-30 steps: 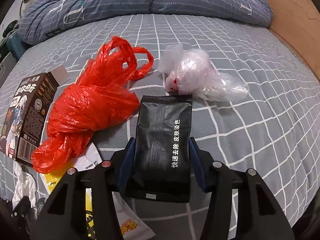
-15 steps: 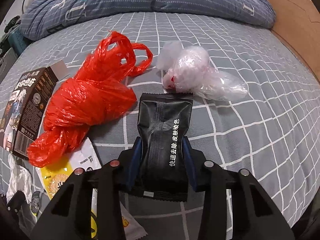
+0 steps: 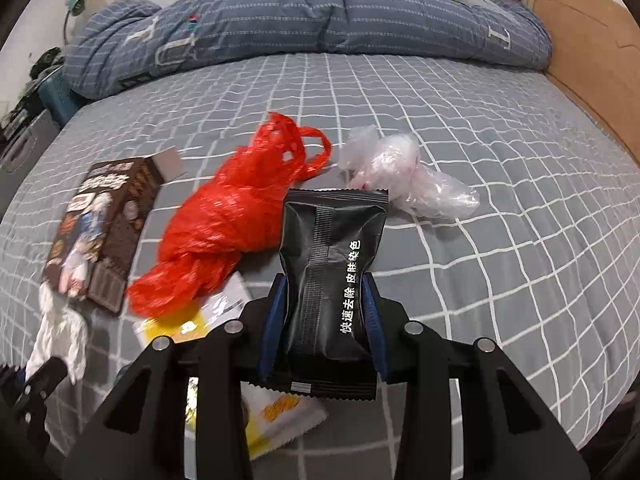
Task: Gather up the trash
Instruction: 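Lift the tissue and black pouch and carry both toward the black bin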
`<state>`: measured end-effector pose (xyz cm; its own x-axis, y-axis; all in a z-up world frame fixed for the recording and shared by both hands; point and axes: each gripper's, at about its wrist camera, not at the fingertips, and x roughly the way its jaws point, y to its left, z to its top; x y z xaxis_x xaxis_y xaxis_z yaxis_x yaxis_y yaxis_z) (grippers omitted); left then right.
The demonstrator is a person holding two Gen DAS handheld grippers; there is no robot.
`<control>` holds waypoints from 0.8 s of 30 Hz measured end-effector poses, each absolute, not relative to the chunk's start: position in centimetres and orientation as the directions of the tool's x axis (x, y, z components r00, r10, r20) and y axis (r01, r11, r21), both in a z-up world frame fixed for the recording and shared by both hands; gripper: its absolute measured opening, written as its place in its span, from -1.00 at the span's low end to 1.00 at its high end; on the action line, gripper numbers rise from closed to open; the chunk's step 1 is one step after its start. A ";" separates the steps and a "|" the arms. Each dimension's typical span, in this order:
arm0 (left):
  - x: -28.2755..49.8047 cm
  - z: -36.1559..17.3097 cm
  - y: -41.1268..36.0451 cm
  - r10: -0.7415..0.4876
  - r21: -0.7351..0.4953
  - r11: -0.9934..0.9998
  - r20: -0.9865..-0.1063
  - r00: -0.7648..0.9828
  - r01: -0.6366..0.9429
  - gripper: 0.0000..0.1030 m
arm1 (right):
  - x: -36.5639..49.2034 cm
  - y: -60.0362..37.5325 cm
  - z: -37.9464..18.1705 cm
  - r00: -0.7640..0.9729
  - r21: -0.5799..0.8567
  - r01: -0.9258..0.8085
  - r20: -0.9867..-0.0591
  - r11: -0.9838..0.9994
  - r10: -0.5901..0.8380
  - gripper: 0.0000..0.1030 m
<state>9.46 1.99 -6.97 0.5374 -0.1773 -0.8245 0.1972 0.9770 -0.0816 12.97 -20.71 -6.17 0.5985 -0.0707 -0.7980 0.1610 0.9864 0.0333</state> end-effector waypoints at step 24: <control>5.2 -1.9 2.3 -0.229 -0.126 0.969 -0.781 0.581 0.213 -0.74 | 4.2 -17.3 0.8 0.706 0.038 0.058 -0.708 0.998 -0.014 -0.30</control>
<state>5.17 2.30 -1.88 0.5808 -0.2290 -0.7812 0.2127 0.9690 -0.1259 4.16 -17.27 0.82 0.7065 -0.0139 -0.7076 0.0581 0.9976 0.0384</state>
